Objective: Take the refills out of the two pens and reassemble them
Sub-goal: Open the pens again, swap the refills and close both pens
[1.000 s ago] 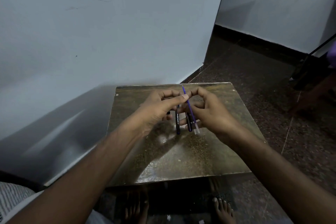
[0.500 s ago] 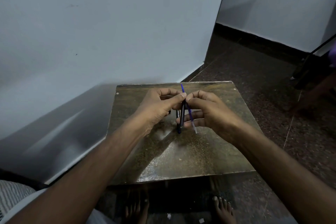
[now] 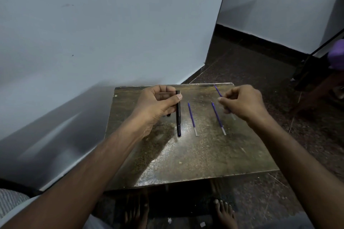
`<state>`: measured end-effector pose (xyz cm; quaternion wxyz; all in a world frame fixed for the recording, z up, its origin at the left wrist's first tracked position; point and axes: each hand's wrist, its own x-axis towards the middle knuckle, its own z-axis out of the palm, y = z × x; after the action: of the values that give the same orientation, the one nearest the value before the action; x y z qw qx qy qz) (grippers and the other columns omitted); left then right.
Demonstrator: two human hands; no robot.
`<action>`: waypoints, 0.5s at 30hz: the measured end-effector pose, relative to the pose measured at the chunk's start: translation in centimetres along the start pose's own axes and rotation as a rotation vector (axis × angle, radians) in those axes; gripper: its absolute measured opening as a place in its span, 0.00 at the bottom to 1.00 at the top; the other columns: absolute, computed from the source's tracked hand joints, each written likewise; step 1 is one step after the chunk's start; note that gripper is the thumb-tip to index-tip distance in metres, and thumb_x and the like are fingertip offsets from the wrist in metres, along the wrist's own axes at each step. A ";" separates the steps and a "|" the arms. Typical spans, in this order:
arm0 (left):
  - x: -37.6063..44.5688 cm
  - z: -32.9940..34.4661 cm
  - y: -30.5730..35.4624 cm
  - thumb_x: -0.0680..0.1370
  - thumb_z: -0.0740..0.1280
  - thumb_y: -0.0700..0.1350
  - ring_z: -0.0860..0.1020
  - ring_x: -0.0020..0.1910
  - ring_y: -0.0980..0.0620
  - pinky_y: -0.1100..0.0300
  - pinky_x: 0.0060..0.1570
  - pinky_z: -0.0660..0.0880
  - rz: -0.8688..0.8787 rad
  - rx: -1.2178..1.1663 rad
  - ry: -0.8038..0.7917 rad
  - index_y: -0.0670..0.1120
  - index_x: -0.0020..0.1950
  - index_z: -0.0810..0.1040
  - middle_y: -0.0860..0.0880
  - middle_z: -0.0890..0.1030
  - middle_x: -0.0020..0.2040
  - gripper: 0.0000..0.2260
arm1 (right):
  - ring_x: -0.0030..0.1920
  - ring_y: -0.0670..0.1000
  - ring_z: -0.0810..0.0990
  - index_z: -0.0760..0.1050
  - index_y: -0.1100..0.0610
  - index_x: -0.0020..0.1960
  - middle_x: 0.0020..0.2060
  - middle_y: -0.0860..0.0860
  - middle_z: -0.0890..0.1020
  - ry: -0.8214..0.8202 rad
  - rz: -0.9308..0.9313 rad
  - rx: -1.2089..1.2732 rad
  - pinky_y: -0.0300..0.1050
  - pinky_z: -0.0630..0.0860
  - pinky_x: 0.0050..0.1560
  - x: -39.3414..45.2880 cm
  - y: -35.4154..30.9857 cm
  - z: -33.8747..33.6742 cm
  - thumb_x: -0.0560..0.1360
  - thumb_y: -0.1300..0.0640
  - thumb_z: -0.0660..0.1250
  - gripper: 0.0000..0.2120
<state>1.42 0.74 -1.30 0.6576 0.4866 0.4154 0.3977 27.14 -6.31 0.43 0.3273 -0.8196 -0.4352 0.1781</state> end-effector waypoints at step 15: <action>1.2 -0.5 -1.3 0.74 0.82 0.37 0.90 0.44 0.57 0.64 0.43 0.85 -0.040 0.013 -0.024 0.46 0.52 0.86 0.51 0.90 0.43 0.10 | 0.35 0.52 0.91 0.86 0.57 0.37 0.32 0.54 0.89 -0.151 0.074 -0.235 0.51 0.90 0.39 1.5 1.8 0.1 0.74 0.57 0.83 0.10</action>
<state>1.49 1.78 -2.85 0.6672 0.4871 0.4199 0.3758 28.94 -5.76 -0.91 0.1887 -0.8521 -0.4458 0.1989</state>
